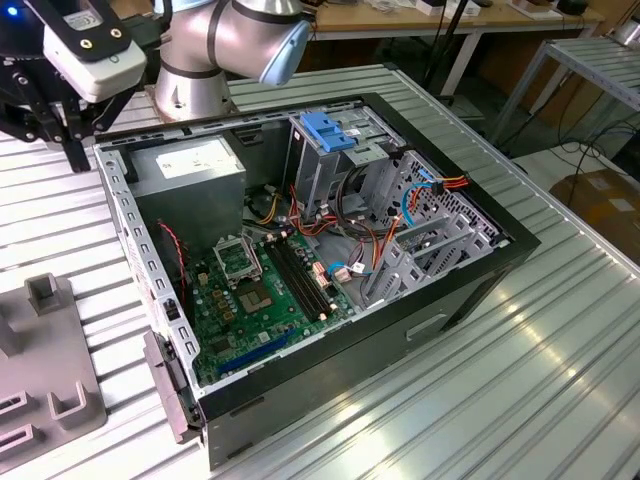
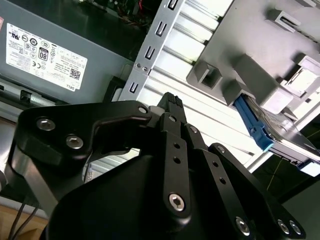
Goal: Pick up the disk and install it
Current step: 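Reach for the disk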
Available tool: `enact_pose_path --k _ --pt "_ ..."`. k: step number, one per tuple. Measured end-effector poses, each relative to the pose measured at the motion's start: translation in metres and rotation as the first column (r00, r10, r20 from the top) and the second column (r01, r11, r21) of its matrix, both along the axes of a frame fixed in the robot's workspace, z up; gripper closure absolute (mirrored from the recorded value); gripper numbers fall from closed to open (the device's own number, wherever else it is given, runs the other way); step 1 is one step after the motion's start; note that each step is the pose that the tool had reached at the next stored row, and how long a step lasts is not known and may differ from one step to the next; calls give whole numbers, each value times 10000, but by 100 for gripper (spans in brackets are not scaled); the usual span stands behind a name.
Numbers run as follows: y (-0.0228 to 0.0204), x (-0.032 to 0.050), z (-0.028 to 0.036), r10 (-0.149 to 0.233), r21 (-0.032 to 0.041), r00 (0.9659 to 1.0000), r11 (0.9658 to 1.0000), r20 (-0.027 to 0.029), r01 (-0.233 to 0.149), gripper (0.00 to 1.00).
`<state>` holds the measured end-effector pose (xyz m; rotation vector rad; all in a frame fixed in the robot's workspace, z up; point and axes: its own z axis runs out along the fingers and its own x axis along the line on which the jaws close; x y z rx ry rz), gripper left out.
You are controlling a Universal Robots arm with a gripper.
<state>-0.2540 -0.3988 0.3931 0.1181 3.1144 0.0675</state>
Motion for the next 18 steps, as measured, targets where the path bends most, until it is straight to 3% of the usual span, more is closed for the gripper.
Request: enact_pose_path --k 14,18 --pt "3 -370 -2 -1 0 10000 10000 -13 1 90" --pt "27 -574 -4 -1 0 10000 10000 -19 1 90"
